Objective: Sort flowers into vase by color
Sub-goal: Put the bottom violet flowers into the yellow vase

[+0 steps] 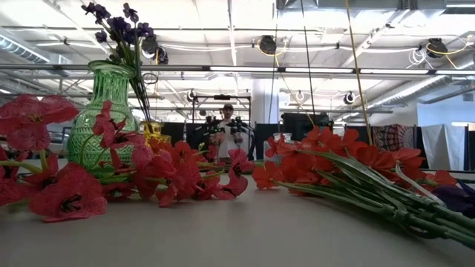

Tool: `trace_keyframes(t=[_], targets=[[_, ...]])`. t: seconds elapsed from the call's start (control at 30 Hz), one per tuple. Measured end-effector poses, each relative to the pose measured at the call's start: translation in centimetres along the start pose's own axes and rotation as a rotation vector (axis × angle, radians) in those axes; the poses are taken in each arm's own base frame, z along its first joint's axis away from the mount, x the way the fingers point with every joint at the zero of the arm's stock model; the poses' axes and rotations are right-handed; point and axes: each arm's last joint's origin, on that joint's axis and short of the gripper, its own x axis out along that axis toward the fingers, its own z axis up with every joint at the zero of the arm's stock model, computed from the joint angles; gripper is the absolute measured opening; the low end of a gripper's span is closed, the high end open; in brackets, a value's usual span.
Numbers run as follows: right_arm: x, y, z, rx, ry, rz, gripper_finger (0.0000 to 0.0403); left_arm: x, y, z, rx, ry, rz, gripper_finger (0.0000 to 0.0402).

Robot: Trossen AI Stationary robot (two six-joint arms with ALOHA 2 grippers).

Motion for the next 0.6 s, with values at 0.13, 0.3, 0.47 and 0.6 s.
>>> trace_keyframes(t=[0.13, 0.3, 0.47, 0.6], targets=[[0.03, -0.08, -0.04, -0.001, -0.002, -0.011, 0.0111, -0.01, 0.0, 0.0, 0.0, 0.0, 0.0, 0.0196], [0.07, -0.18, -0.09, -0.007, 0.002, -0.018, 0.003, -0.01, 0.0, 0.01, 0.0, 0.0, 0.0, 0.0196], [0.07, -0.16, -0.11, -0.036, 0.005, -0.013, 0.0011, -0.01, 0.0, 0.01, 0.0, -0.001, 0.0, 0.0196], [-0.07, 0.21, 0.32, -0.102, 0.003, -0.006, 0.0004, -0.01, 0.04, 0.02, 0.004, -0.004, 0.012, 0.0196]])
